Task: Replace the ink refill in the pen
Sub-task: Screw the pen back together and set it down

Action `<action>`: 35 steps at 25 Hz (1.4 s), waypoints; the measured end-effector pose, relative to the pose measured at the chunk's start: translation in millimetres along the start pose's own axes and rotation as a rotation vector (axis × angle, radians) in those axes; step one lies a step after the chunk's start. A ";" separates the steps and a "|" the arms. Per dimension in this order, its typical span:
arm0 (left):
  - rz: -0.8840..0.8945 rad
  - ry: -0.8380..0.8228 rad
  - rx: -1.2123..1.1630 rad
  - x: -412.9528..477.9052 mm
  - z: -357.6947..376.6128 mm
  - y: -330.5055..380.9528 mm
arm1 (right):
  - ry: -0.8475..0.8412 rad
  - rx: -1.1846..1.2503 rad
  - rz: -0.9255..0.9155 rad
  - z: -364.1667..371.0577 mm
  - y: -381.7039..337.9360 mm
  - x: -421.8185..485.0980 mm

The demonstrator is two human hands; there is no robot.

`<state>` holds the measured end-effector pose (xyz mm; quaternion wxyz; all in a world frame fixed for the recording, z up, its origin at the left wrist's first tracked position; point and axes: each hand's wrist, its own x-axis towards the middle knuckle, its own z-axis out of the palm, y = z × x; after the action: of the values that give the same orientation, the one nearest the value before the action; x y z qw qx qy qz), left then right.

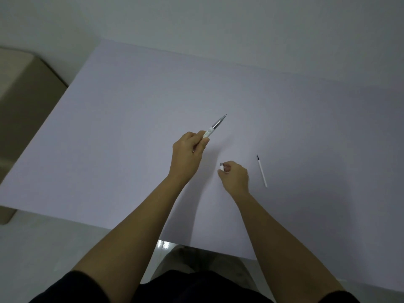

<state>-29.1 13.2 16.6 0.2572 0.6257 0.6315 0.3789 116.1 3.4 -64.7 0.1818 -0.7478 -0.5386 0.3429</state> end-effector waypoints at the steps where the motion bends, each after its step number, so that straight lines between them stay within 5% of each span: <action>1: -0.008 -0.011 0.000 -1.6 0.9 -2.0 | 0.009 0.149 0.060 -4.7 -3.0 3.8; 6: -0.014 -0.094 0.036 -16.0 9.8 -9.8 | -0.006 1.123 0.185 -39.8 -20.2 26.9; 9: -0.019 -0.134 0.043 -22.0 14.1 -11.9 | 0.023 1.290 0.125 -54.1 -23.7 31.9; 20: 0.005 -0.145 0.089 -21.1 15.2 -8.0 | -0.067 1.325 0.004 -61.4 -34.1 24.3; 26: 0.031 -0.147 0.105 -18.7 15.3 -5.1 | -0.118 1.135 -0.087 -60.8 -37.2 12.8; 35: 0.100 -0.116 0.138 -15.3 16.3 3.1 | -0.030 1.056 -0.128 -58.8 -37.0 3.7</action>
<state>-13.0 0.5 7.4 0.2306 0.6934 0.6082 0.3101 133.3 25.6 -1.1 0.5462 -0.5151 -0.3398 0.5664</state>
